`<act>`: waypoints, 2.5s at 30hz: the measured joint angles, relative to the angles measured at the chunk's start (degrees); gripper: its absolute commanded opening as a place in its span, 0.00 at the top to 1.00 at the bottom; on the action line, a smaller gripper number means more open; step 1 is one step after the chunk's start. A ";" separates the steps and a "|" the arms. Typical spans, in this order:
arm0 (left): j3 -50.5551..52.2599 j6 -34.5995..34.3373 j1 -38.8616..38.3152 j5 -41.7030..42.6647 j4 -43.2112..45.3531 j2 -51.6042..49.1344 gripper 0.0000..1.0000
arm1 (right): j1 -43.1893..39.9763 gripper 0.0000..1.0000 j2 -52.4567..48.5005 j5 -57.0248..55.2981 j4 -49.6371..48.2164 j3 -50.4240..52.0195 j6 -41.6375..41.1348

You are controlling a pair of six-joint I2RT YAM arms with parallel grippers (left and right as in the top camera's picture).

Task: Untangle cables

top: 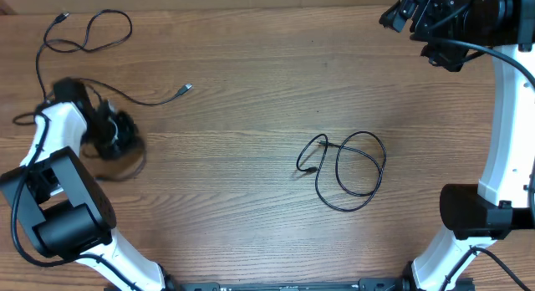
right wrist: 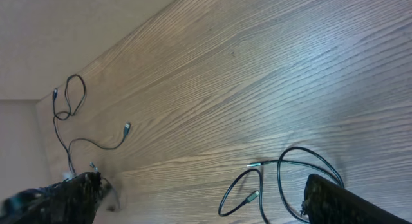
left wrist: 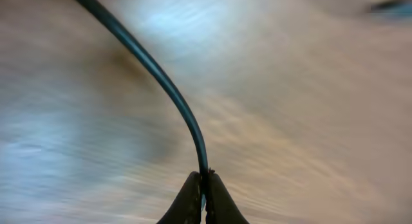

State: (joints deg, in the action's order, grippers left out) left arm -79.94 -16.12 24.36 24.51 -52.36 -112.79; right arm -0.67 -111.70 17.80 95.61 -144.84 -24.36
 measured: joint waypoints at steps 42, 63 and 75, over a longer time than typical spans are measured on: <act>-6.25 -9.92 -7.13 -27.08 -9.09 0.00 0.13 | 0.00 0.00 0.00 -0.02 -0.39 0.00 0.20; 4.24 -27.52 -7.02 -25.20 11.45 -0.02 0.25 | 0.00 0.00 0.00 -0.02 -0.46 0.00 0.22; 5.46 -32.02 -7.02 -24.30 11.61 -0.83 0.62 | 0.00 0.00 0.00 0.00 -0.55 0.00 0.20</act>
State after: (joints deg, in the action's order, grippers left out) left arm -74.48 -48.14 17.34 0.21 -40.75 -113.62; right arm -0.67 -111.70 17.80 95.07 -144.84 -24.16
